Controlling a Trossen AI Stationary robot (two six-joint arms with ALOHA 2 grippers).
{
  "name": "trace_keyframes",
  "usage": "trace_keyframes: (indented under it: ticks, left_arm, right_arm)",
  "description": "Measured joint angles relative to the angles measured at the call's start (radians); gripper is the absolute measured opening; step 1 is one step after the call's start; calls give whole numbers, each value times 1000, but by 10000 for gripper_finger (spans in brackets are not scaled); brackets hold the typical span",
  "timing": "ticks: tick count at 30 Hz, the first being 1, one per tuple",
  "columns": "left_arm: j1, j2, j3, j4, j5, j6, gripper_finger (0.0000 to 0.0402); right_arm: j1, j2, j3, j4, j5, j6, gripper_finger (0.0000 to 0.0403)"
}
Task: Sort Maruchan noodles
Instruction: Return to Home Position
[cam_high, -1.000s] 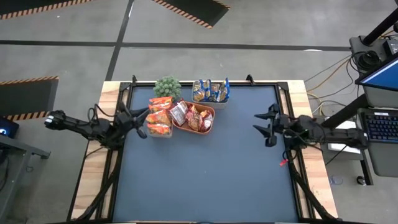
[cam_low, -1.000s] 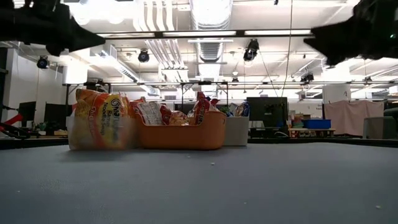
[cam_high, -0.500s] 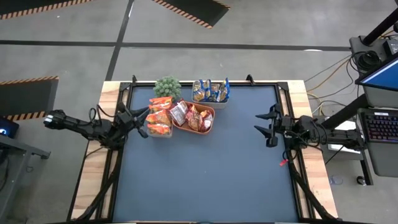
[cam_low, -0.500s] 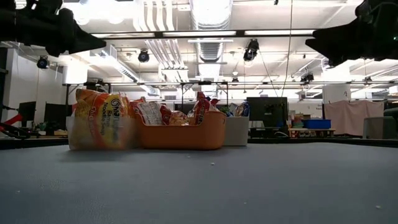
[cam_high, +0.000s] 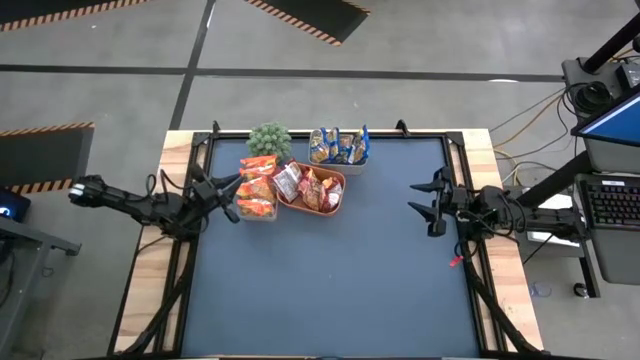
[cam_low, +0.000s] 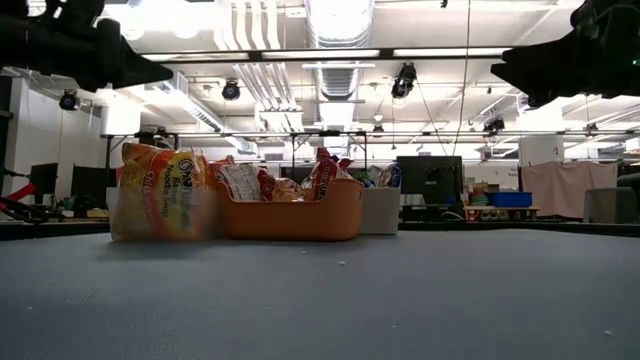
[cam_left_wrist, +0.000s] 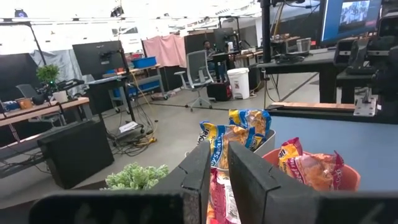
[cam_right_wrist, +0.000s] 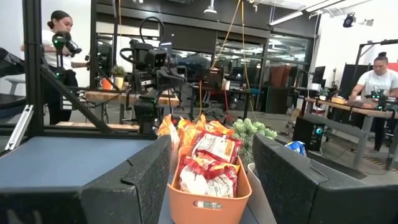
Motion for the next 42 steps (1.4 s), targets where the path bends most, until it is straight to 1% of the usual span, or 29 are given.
trace_keyframes:
  ticks: [42]
  left_arm:
    - [0,142,0,0,0,0,39]
  right_arm:
    - [0,0,0,0,0,0,215]
